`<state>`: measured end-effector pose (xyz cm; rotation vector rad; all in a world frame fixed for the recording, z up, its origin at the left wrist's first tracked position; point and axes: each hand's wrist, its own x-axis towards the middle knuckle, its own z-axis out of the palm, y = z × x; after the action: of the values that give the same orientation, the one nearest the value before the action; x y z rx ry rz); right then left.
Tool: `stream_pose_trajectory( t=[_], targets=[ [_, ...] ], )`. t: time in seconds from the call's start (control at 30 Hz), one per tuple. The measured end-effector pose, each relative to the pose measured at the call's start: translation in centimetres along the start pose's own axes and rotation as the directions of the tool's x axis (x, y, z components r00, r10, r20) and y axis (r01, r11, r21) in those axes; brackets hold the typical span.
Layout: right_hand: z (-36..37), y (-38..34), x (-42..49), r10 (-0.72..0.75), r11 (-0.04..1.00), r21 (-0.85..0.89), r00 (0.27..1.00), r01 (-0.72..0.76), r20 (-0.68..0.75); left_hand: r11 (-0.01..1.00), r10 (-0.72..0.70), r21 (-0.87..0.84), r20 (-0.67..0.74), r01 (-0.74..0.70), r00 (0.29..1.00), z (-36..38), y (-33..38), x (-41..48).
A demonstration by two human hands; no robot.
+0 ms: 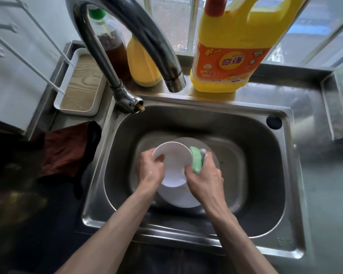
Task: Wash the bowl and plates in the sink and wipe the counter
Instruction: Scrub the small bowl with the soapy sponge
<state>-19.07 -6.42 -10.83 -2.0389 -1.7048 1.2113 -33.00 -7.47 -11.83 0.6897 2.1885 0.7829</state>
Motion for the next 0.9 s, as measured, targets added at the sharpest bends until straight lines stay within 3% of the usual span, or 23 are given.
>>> stream_pose_trajectory(
  t=[0.1, 0.2, 0.3, 0.37, 0.47, 0.53, 0.6, 0.67, 0.7, 0.8, 0.9],
  targets=[
    [0.7, -0.1, 0.1, 0.136, 0.984, 0.111, 0.99, -0.14, 0.042, 0.994, -0.082, -0.068, -0.032, 0.08, 0.996, 0.5, 0.1, -0.6],
    [0.2, 0.1, 1.0, 0.14, 0.989, 0.042, 0.989, -0.142, 0.051, 1.0, 0.004, -0.003, 0.028, -0.004, 1.0, 0.6, -0.1, -0.5],
    [-1.1, 0.1, 1.8, -0.022, 0.995, -0.093, 0.999, 0.025, 0.039, 0.941, 0.255, 0.186, 0.151, -0.281, 0.955, -0.3, 0.2, 0.7],
    [-1.2, -0.2, 2.1, -0.198, 0.957, -0.214, 0.98, 0.198, 0.02, 0.796, 0.413, 0.34, 0.299, -0.5, 0.86, -0.3, 0.6, 1.0],
    [-0.9, -0.5, 2.3, -0.43, 0.849, -0.348, 0.903, 0.397, -0.02, 0.665, 0.516, 0.402, 0.361, -0.629, 0.777, -0.2, 1.3, 1.0],
    [-1.1, -0.4, 2.5, -0.456, 0.855, -0.332, 0.883, 0.399, -0.113, 0.77, 0.489, 0.329, 0.244, -0.546, 0.837, -0.1, 0.9, 1.0],
    [-1.2, -0.1, 2.7, -0.332, 0.935, -0.195, 0.923, 0.295, -0.195, 0.974, 0.205, 0.058, 0.199, -0.22, 0.958, -0.1, 0.6, 0.5],
    [-1.2, 0.1, 2.5, -0.247, 0.968, -0.091, 0.946, 0.233, -0.208, 0.976, -0.051, -0.184, 0.336, 0.118, 0.941, 0.1, 0.4, -0.6],
    [-1.1, 0.3, 2.4, -0.26, 0.965, -0.094, 0.948, 0.246, -0.186, 0.974, -0.05, -0.19, 0.35, 0.123, 0.935, 0.1, 0.2, -1.1],
    [-1.0, 0.5, 2.4, -0.304, 0.942, -0.179, 0.947, 0.282, -0.108, 0.975, 0.192, 0.055, 0.287, -0.216, 0.938, -0.3, -0.4, -0.2],
    [-1.0, 0.6, 2.2, -0.317, 0.928, -0.235, 0.944, 0.29, -0.088, 0.778, 0.382, 0.371, 0.362, -0.507, 0.85, -1.2, 0.9, 1.1]
  ],
)
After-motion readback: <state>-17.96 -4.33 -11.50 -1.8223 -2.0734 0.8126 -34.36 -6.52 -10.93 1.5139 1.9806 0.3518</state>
